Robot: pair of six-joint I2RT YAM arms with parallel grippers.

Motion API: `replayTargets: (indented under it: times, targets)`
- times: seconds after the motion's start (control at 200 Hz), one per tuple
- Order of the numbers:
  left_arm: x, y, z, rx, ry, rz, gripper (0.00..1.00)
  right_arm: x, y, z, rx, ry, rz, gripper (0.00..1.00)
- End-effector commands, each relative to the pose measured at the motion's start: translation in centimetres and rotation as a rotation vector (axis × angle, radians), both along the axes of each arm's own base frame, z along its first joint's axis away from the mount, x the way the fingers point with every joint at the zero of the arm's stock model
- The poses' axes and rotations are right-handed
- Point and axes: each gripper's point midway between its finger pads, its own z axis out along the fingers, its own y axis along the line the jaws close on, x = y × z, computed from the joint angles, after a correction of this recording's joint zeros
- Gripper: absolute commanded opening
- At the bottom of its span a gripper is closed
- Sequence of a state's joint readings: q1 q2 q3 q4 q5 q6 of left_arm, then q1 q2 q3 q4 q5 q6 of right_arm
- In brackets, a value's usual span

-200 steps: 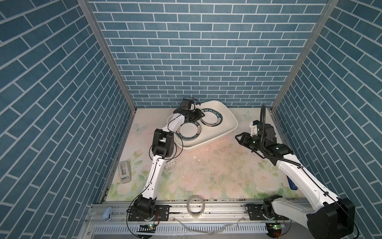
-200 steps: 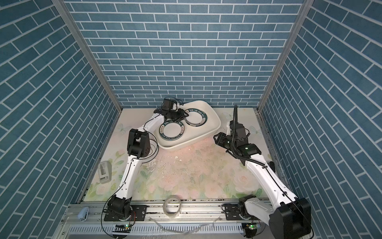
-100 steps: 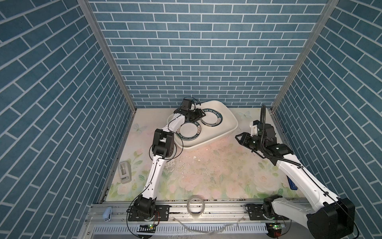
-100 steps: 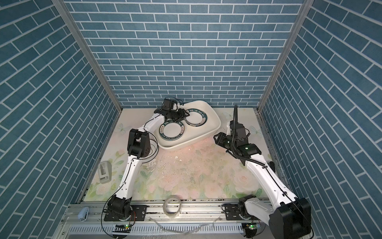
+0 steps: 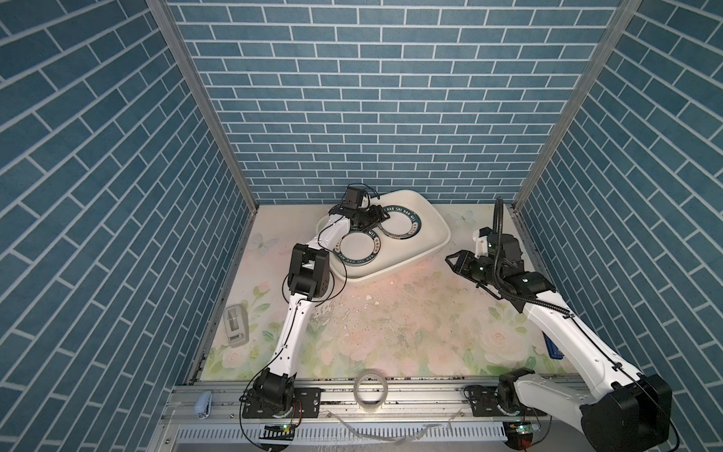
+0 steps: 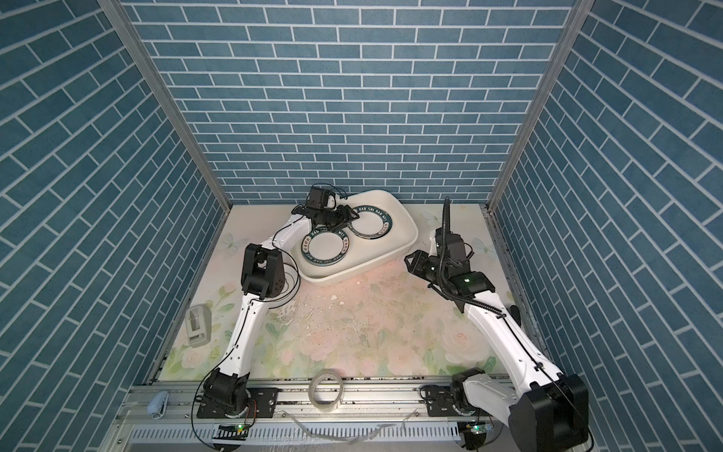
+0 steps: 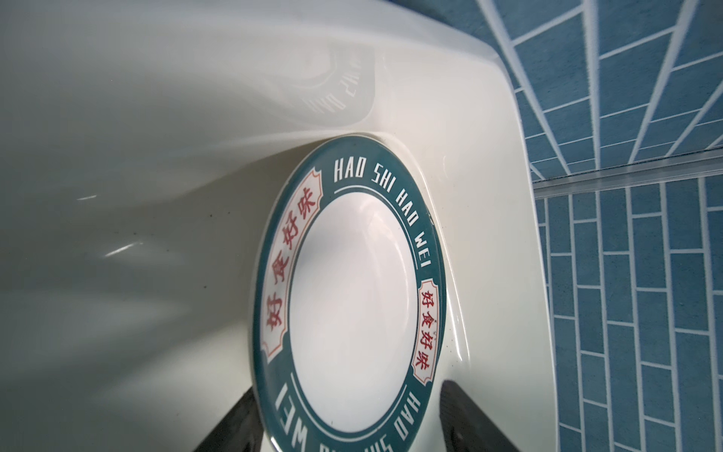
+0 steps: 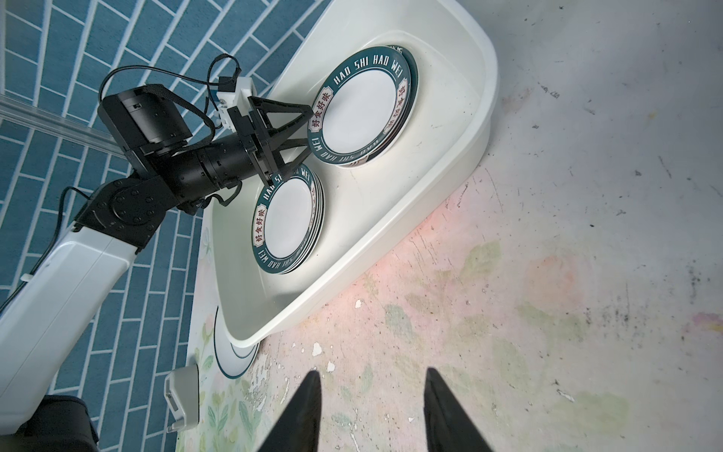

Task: Place the plates into the plastic bin on the countertop
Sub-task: 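Lay the green-rim plate flat onto the red-ring plate with the left gripper, then open the left gripper and lift it out of the bin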

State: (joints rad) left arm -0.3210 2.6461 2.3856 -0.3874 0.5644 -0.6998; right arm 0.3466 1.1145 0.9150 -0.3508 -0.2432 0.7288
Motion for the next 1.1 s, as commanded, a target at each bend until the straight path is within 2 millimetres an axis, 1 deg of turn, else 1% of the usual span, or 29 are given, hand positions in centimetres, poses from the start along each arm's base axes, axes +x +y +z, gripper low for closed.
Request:
replayTargets:
  times: [0.0, 0.38, 0.605, 0.76, 0.85, 0.94, 1.0, 1.08, 1.095]
  targets:
    - [-0.2, -0.3, 1.2, 0.003, -0.016, 0.003, 0.72, 0.0, 0.0, 0.4, 0.024, -0.002, -0.008, 0.43]
    - [-0.4, -0.6, 2.0, -0.005, -0.015, 0.007, 0.75, -0.1, -0.1, 0.8, 0.027, -0.014, -0.007, 0.43]
    - [-0.8, -1.3, 1.8, -0.003, -0.014, -0.005, 0.75, -0.2, -0.2, 1.0, 0.027, -0.018, -0.009, 0.43]
    - [-0.8, -1.3, 2.5, 0.002, -0.03, -0.012, 0.75, -0.2, -0.2, 1.1, 0.027, -0.021, -0.01, 0.43]
    - [-0.8, -1.4, 3.7, 0.002, -0.058, -0.021, 0.75, -0.1, -0.3, 1.3, 0.028, -0.031, -0.011, 0.43]
    - [-0.8, -1.3, 6.2, 0.008, -0.111, -0.039, 0.75, 0.1, -0.3, 1.8, 0.031, -0.043, -0.013, 0.43]
    - [-1.0, -1.2, 8.3, 0.014, -0.152, -0.053, 0.75, 0.3, -0.2, 1.9, 0.034, -0.047, -0.011, 0.44]
    - [-1.8, -0.9, 11.8, 0.028, -0.216, -0.077, 0.75, 0.5, 0.0, 2.3, 0.041, -0.059, -0.007, 0.44]
    - [-2.0, -0.8, 12.7, 0.031, -0.23, -0.08, 0.75, 0.6, 0.0, 2.5, 0.044, -0.063, -0.007, 0.44]
